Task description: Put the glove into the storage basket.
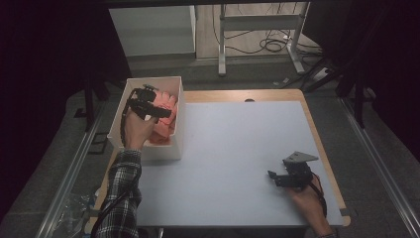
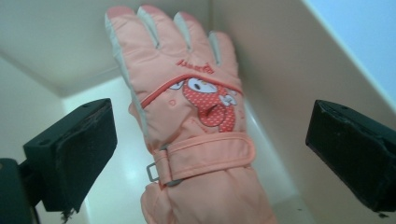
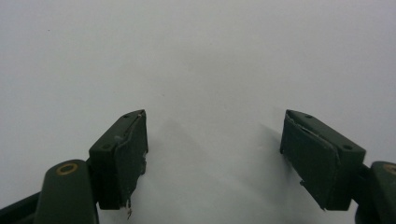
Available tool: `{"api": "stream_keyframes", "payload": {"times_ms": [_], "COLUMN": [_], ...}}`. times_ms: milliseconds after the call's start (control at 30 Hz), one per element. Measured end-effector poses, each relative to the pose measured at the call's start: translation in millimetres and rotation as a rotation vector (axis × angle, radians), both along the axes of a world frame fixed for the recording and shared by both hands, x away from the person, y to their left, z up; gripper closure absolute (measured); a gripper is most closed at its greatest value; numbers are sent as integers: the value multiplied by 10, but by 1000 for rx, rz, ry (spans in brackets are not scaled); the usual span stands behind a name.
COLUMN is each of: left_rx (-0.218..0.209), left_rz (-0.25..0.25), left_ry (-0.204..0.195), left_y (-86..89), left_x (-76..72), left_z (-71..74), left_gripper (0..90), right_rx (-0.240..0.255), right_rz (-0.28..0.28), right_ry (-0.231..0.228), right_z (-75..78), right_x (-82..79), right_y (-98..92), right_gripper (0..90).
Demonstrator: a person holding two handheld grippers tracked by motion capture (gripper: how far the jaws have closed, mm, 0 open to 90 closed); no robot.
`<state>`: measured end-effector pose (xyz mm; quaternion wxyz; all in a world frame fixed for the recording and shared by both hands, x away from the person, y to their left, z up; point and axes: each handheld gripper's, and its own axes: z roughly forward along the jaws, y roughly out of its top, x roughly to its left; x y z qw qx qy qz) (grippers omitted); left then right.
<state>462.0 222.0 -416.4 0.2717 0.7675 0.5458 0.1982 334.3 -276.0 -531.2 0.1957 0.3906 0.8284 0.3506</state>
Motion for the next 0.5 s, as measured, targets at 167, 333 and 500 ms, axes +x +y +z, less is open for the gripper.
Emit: {"api": "stream_keyframes", "payload": {"times_ms": [167, 333, 500], "left_rx": [-11, -28, -37], "left_rz": [-29, -60, -107], "left_ry": [-16, -35, -37], "left_y": [-22, -67, -134], "left_x": [-44, -109, -190], "left_z": [63, 139, 207], "left_gripper": [18, 18, 19], "right_rx": [0, -1, -1], "right_rz": [0, 0, 0], "right_ry": [0, -1, -1], "right_z": [0, 0, 0], "right_x": [0, 0, 0], "right_y": [0, 1, 1], "right_gripper": [235, 235, 235]}}
